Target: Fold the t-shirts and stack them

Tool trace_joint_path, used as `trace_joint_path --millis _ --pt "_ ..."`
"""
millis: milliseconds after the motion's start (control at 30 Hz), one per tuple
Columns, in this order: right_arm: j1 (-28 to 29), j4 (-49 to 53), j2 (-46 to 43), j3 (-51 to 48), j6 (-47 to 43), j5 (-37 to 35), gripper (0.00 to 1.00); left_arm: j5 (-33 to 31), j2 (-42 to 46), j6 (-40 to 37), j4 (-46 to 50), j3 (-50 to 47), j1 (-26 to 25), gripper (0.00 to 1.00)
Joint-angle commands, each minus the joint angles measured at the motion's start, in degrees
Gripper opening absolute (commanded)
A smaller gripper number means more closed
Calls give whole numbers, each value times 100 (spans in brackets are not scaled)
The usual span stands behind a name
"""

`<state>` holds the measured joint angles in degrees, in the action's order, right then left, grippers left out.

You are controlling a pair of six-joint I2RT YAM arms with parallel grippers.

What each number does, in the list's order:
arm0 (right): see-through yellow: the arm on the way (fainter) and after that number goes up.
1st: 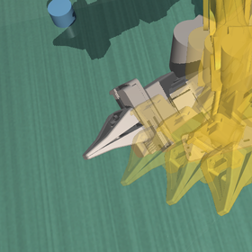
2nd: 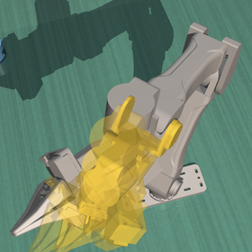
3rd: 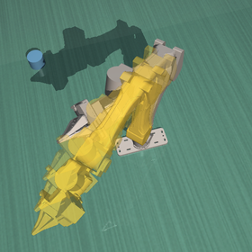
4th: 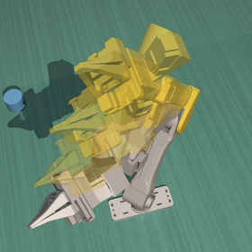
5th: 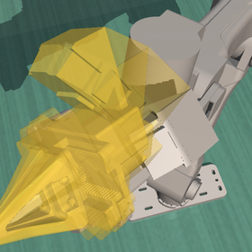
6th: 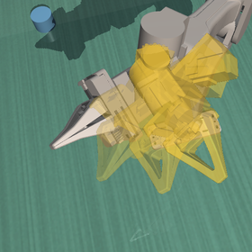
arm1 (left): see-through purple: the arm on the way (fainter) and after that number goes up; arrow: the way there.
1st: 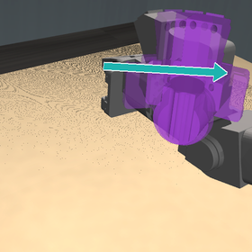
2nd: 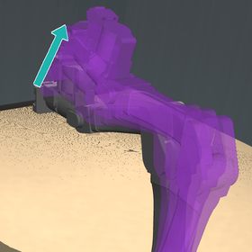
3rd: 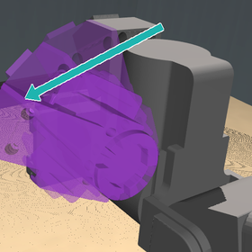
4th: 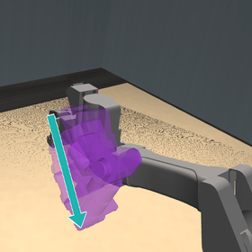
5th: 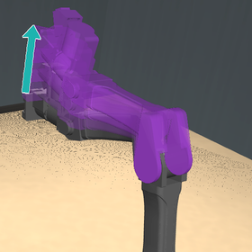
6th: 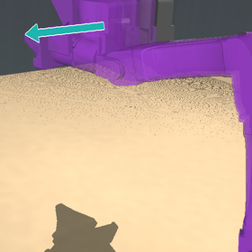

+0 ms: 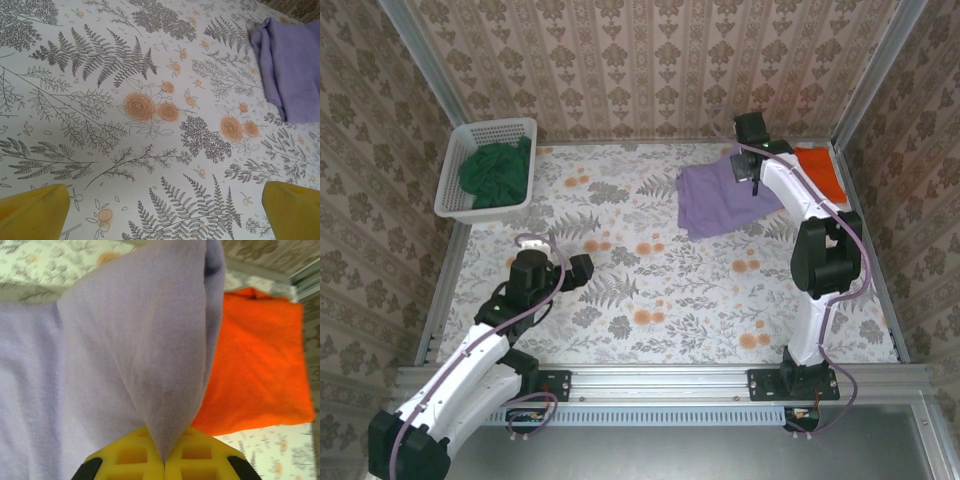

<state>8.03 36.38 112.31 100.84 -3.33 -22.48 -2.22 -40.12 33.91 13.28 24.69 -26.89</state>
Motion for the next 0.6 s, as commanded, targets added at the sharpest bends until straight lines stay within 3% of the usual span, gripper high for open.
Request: trace_joint_path --millis 0,567 --pt "-219 14 -369 208 -334 -328 0 64 16 127 -140 -78 36 100" --pt "-607 81 -640 763 -677 -205 0 20 -185 221 -257 -135 36 100"
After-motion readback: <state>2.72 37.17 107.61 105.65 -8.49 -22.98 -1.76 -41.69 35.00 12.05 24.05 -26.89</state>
